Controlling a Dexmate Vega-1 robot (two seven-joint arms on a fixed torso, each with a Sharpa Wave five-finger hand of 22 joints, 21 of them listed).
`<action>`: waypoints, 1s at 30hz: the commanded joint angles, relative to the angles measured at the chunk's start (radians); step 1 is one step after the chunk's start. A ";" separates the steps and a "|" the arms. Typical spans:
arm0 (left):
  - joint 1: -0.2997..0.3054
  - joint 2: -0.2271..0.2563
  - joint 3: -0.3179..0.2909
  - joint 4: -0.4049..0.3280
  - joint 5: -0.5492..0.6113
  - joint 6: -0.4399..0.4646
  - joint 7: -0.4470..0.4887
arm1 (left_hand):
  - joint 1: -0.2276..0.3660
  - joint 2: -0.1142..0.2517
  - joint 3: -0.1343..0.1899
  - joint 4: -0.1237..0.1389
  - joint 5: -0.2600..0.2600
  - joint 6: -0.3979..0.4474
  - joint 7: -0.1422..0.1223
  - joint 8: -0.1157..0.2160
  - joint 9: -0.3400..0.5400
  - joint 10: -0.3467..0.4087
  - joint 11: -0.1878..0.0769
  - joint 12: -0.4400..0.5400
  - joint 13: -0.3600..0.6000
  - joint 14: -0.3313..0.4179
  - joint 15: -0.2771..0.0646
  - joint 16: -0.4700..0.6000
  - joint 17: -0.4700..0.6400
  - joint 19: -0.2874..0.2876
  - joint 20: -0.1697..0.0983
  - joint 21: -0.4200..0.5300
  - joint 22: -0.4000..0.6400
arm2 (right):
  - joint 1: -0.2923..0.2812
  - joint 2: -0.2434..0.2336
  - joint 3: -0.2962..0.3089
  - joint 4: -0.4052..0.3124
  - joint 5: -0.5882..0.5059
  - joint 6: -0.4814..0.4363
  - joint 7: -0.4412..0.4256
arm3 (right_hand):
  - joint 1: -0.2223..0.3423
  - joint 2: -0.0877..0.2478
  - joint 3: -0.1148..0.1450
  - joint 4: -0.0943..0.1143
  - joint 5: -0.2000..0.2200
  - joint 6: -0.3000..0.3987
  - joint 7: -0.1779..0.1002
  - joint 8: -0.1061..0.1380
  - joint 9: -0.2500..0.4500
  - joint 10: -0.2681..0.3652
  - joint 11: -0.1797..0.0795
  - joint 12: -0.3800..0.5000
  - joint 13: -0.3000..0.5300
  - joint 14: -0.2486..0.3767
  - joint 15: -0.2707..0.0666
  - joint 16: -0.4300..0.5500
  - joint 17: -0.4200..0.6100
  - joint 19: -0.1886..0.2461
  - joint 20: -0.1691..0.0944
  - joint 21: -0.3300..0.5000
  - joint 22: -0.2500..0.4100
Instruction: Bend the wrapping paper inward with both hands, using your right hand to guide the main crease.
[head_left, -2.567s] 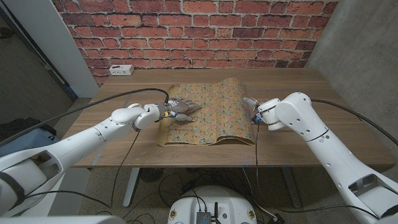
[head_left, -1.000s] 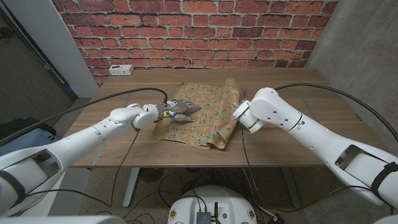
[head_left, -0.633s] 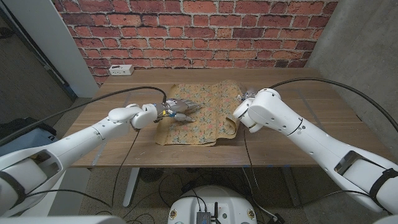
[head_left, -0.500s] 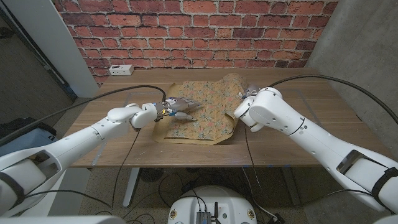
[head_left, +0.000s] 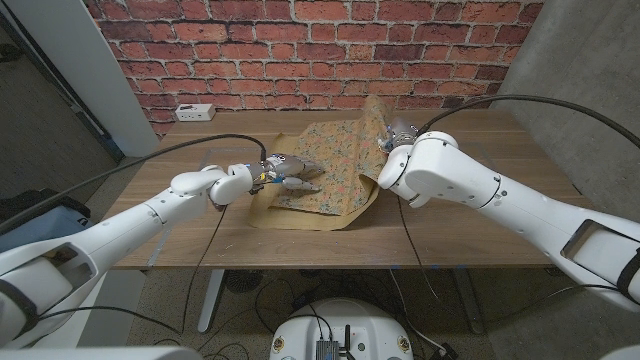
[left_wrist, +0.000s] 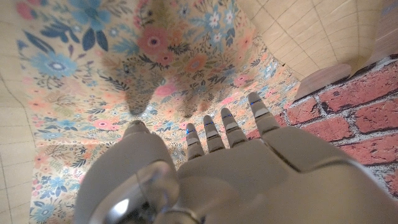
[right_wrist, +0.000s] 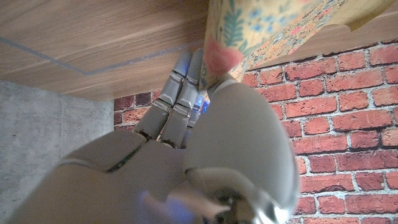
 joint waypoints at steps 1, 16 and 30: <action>0.021 0.004 -0.023 -0.014 -0.047 -0.012 0.010 | -0.002 0.000 0.005 0.001 -0.002 -0.024 -0.011 -0.009 0.001 -0.013 0.002 -0.010 0.002 -0.011 0.001 -0.005 0.002 -0.013 0.004 -0.005 0.002 | 0.337 -0.149 -0.272 -0.051 0.302 0.000 0.000 | 0.018 0.001 0.010 0.000 0.008 -0.013 -0.002 -0.005 0.006 -0.014 0.003 -0.007 -0.004 -0.021 -0.127 -0.022 -0.005 -0.020 -0.065 0.014 0.007; 0.061 0.036 -0.045 -0.104 -0.030 0.048 -0.038 | -0.026 -0.004 0.022 0.011 -0.009 0.265 0.092 0.051 0.002 0.157 0.012 0.024 0.002 0.084 -0.018 0.014 0.001 0.035 0.020 0.006 0.004 | 0.424 -0.179 -0.370 -0.119 0.290 0.000 0.000 | 0.071 0.017 0.037 -0.007 0.029 -0.017 -0.007 -0.015 0.013 -0.028 -0.002 -0.022 -0.025 -0.052 -0.130 -0.094 -0.024 -0.075 -0.083 0.058 0.017; 0.059 0.052 -0.022 -0.179 0.050 0.146 -0.210 | -0.014 0.051 0.106 0.021 -0.009 0.503 0.173 0.043 0.002 0.394 0.012 0.035 -0.001 0.294 -0.053 0.011 -0.002 0.195 0.003 0.049 0.002 | 0.661 -0.073 -0.625 -0.107 0.319 0.000 0.000 | 0.078 0.010 0.037 -0.004 0.031 -0.006 -0.011 -0.014 0.015 -0.022 -0.005 -0.022 -0.032 -0.042 -0.130 -0.105 -0.026 -0.078 -0.086 0.080 0.017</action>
